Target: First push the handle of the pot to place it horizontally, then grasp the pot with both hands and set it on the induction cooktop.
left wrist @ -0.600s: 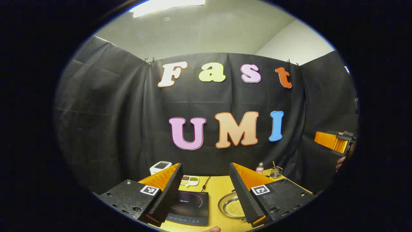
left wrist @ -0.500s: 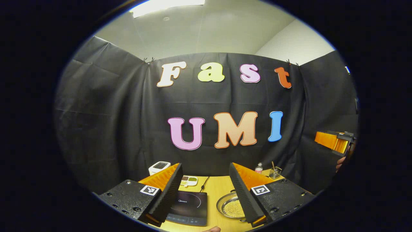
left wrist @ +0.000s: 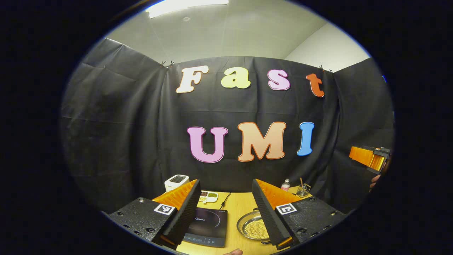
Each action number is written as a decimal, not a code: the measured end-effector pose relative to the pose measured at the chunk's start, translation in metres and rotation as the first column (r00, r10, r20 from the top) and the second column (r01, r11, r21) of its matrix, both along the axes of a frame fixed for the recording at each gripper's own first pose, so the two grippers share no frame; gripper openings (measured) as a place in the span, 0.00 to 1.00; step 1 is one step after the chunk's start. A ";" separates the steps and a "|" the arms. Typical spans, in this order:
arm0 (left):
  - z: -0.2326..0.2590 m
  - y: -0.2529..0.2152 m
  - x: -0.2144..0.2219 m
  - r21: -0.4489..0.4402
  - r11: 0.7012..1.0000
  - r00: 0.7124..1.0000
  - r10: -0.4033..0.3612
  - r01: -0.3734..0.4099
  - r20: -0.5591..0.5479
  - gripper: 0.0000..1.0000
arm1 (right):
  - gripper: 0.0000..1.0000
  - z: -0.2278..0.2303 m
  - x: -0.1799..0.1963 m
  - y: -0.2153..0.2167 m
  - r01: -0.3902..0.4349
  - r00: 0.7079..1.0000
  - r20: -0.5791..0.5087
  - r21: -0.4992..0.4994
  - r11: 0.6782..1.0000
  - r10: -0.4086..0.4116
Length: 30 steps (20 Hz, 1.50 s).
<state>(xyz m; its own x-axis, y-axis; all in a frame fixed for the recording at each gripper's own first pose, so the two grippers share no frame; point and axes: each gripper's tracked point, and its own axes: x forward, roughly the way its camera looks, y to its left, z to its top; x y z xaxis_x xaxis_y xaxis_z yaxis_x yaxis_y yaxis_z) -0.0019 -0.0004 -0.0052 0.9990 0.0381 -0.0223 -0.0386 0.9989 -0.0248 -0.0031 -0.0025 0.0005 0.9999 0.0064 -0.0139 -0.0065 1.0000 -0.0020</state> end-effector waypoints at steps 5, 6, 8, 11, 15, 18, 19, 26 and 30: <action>-0.002 0.003 -0.005 -0.007 1.000 1.000 0.011 -0.011 -0.005 0.88 | 0.91 -0.002 -0.002 0.007 -0.013 1.000 -0.004 0.002 1.000 0.013; -0.003 0.004 -0.006 -0.006 1.000 1.000 0.012 -0.012 -0.005 0.88 | 0.91 -0.003 -0.003 0.008 -0.015 1.000 -0.008 0.002 1.000 0.015; -0.003 0.006 -0.007 -0.003 1.000 1.000 0.016 -0.016 -0.004 0.86 | 0.91 -0.002 -0.002 0.010 -0.017 1.000 -0.012 0.006 1.000 0.017; -0.004 0.010 -0.009 0.004 1.000 1.000 0.016 -0.016 -0.005 0.87 | 0.91 -0.006 -0.002 0.013 -0.023 1.000 -0.017 0.004 1.000 0.023; -0.006 0.017 -0.013 -0.003 1.000 1.000 0.021 -0.021 -0.007 0.88 | 0.92 -0.012 -0.002 0.023 -0.030 0.999 -0.033 -0.005 1.000 0.029; -0.009 0.022 -0.015 -0.006 1.000 1.000 0.017 -0.017 -0.011 0.89 | 0.92 -0.018 0.000 0.034 -0.038 0.998 -0.046 -0.010 0.999 0.038; -0.008 0.025 -0.015 -0.005 1.000 1.000 0.016 -0.016 -0.010 0.88 | 0.91 -0.020 0.000 0.039 -0.044 0.998 -0.049 -0.013 0.999 0.043; -0.015 0.039 -0.011 -0.009 1.000 1.000 -0.001 0.001 -0.012 0.86 | 0.70 -0.045 0.005 0.077 -0.097 0.989 -0.117 -0.033 0.995 0.092; -0.023 0.045 -0.008 -0.023 1.000 0.999 0.006 -0.007 -0.037 0.91 | 0.34 -0.067 0.011 0.090 -0.127 0.976 -0.180 -0.012 0.992 0.123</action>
